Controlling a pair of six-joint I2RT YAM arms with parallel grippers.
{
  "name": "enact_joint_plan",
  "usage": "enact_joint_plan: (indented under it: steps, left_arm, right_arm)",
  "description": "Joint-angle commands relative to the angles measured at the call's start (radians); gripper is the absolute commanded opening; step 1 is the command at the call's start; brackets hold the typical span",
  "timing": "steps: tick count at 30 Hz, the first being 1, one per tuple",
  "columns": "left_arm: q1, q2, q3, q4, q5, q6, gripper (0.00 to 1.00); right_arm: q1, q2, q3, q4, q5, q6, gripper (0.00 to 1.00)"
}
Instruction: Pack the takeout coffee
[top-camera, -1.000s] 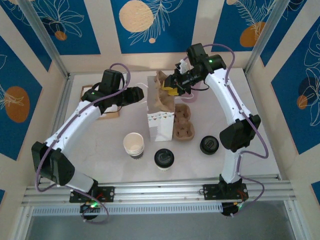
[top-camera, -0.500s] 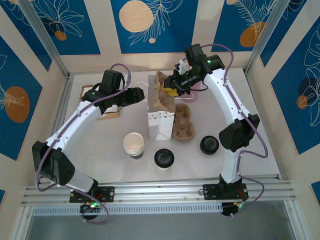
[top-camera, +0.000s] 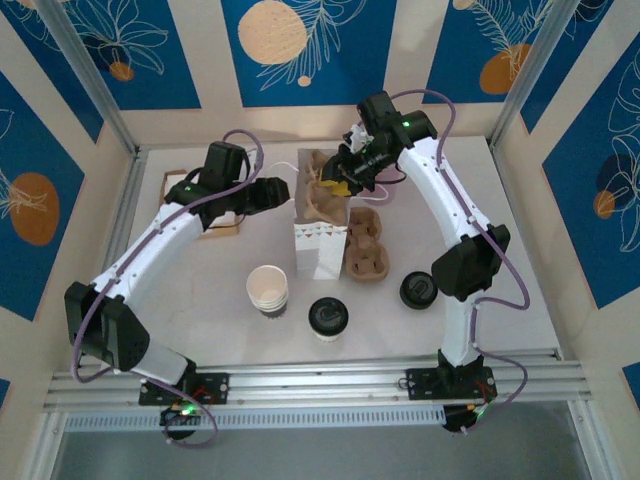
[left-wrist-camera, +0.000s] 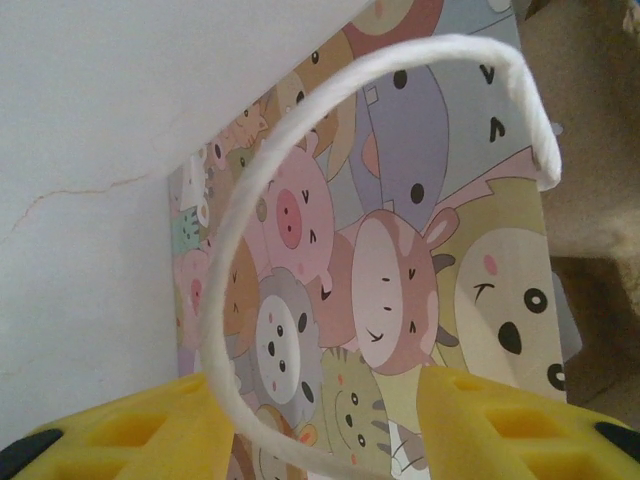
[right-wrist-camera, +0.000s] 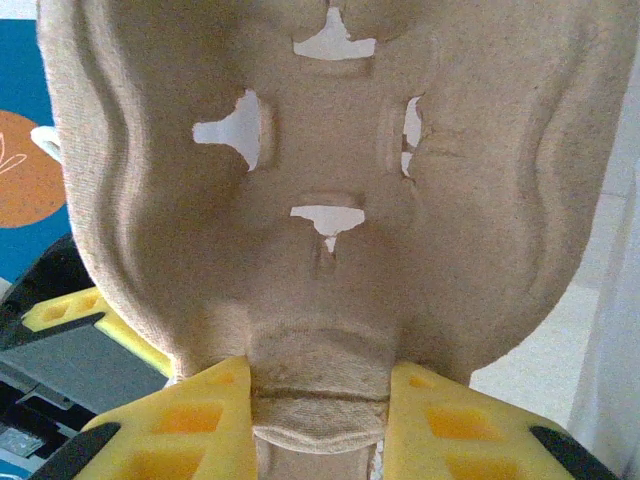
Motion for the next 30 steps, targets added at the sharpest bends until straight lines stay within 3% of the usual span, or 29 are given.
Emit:
enact_joint_plan:
  steps: [1, 21, 30]
  left_arm:
    - [0.009, -0.058, -0.022, 0.017, 0.019, 0.004, 0.51]
    - [0.01, -0.066, -0.016, 0.016, 0.052, 0.011, 0.5]
    - [-0.032, -0.198, 0.02, -0.091, -0.006, 0.074, 0.5]
  right_arm:
    - [0.005, 0.003, 0.033, -0.013, 0.036, 0.017, 0.31]
    - [0.034, 0.041, 0.044, -0.025, 0.108, 0.016, 0.31]
    - [0.034, 0.008, 0.054, -0.012, 0.068, 0.032, 0.31]
